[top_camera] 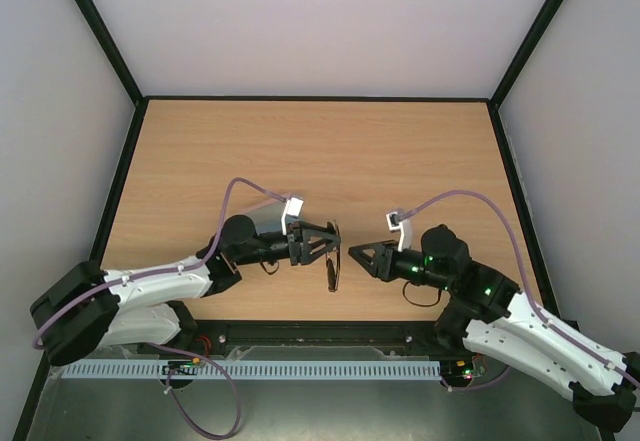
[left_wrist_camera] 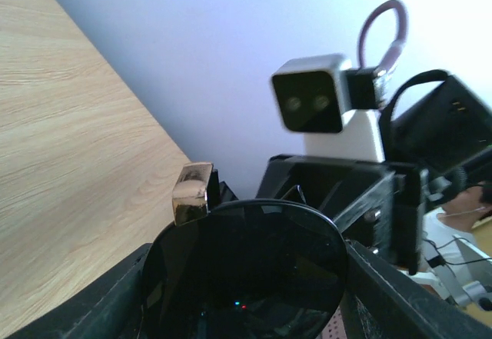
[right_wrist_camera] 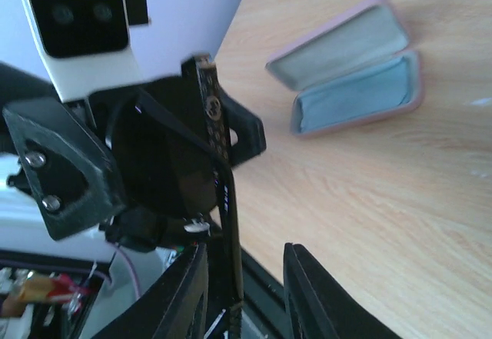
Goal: Organize the sunglasses
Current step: Adjust the sunglasses.
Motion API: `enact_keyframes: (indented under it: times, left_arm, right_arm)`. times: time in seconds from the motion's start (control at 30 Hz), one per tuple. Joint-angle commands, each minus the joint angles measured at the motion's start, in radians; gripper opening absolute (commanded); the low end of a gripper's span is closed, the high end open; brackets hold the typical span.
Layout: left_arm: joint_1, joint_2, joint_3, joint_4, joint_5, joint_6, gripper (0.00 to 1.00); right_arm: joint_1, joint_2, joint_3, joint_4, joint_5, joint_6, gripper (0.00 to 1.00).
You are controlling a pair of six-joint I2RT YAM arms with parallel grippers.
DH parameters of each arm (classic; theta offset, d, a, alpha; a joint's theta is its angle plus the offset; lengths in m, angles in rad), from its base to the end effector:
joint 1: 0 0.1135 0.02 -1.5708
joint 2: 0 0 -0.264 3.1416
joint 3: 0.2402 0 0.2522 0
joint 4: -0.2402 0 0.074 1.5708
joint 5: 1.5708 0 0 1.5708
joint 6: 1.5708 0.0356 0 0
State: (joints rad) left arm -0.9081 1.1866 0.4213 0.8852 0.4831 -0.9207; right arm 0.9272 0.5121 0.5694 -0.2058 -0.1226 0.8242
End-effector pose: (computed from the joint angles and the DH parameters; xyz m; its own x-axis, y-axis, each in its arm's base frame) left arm 0.1371 -0.2026 0.2444 -0.7370 -0.2014 -0.6452 0.6529 0.0346 -0.7567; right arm 0.0800 0.1139 0.3006 -0.6963 0.2858 -0.6584 -0.5233 0.4256 0.7382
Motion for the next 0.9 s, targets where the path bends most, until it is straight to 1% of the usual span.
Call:
enact_keyframes:
  times: [0.0, 0.23, 0.4, 0.6, 0.87]
  left_arm:
    - [0.009, -0.039, -0.015, 0.102, 0.048, -0.033, 0.62]
    - [0.009, -0.052, -0.01, 0.11, 0.063, -0.058, 0.62]
    - [0.008, -0.048, -0.013, 0.12, 0.064, -0.062, 0.62]
    - [0.008, -0.051, -0.009, 0.128, 0.068, -0.069, 0.62]
    - [0.011, -0.053, -0.004, 0.124, 0.068, -0.072, 0.62]
  right_arm:
    - [-0.002, -0.012, -0.063, 0.123, -0.201, -0.011, 0.29]
    - [-0.002, -0.02, -0.088, 0.229, -0.303, 0.002, 0.28]
    - [-0.002, 0.003, -0.097, 0.267, -0.322, 0.011, 0.26]
    - [-0.002, 0.032, -0.095, 0.266, -0.315, 0.004, 0.25]
    - [-0.001, 0.03, -0.074, 0.208, -0.275, -0.018, 0.24]
